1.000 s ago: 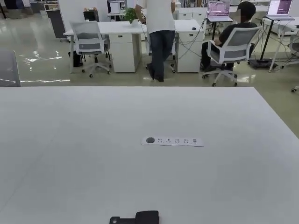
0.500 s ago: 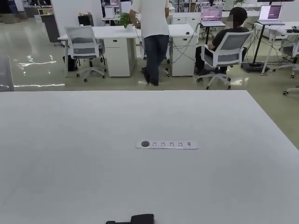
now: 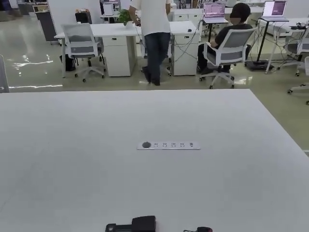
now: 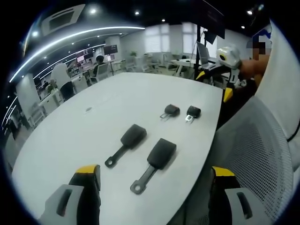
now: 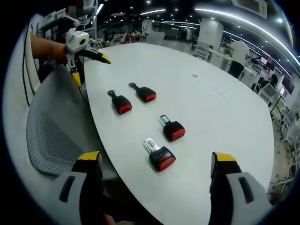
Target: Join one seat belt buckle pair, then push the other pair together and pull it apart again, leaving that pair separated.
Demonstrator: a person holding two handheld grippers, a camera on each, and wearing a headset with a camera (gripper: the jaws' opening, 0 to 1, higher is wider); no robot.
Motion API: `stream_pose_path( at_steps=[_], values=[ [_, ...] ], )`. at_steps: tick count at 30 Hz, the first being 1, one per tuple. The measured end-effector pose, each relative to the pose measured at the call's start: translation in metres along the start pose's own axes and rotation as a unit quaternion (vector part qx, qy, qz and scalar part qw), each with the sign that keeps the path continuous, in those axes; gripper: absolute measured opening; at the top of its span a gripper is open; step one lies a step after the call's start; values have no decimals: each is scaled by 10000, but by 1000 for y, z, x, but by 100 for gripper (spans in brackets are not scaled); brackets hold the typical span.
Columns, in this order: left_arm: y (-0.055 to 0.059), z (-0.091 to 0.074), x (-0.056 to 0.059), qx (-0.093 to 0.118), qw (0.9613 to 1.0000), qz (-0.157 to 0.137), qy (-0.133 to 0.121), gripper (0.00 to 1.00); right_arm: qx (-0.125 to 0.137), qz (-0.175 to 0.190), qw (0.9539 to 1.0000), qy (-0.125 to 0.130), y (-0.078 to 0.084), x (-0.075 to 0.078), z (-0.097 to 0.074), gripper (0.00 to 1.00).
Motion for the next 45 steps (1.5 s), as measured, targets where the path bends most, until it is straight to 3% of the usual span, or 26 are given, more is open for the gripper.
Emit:
stream_pose_path(
  at_steps=[6,9,14,19,23,39,45],
  values=[
    [-7,1,1,35,10000,6,44,97,75,28,10000,-33,-4,6,3,100],
    [-6,5,2,-43,9998,139,168,98,44,-83,10000,-20,-5,14,7,100],
    [-7,5,-1,-20,9998,119,160,99,82,-115,9999,-12,-8,15,6,100],
    [-4,7,1,-112,9995,151,236,99,-32,-100,9999,1,2,20,8,100],
    [-6,9,2,-128,9995,146,248,99,-184,-123,9998,-15,8,19,7,100],
    [-5,12,6,-129,9994,183,279,100,-135,-150,9997,-100,7,10,6,99],
    [-4,11,4,-122,9996,121,227,100,-140,-237,9996,-64,6,15,9,99]
  ],
)
Point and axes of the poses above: the centre of the closed fingertips' face, and the gripper's own axes: z roughly forward along the fingers, x roughly to its right, y roughly out of its underside, the point moved 4 cm from there along -z, roughly backward along the fingers, and after that the axes turned 11 degrees about z, right-handed, at the moved point
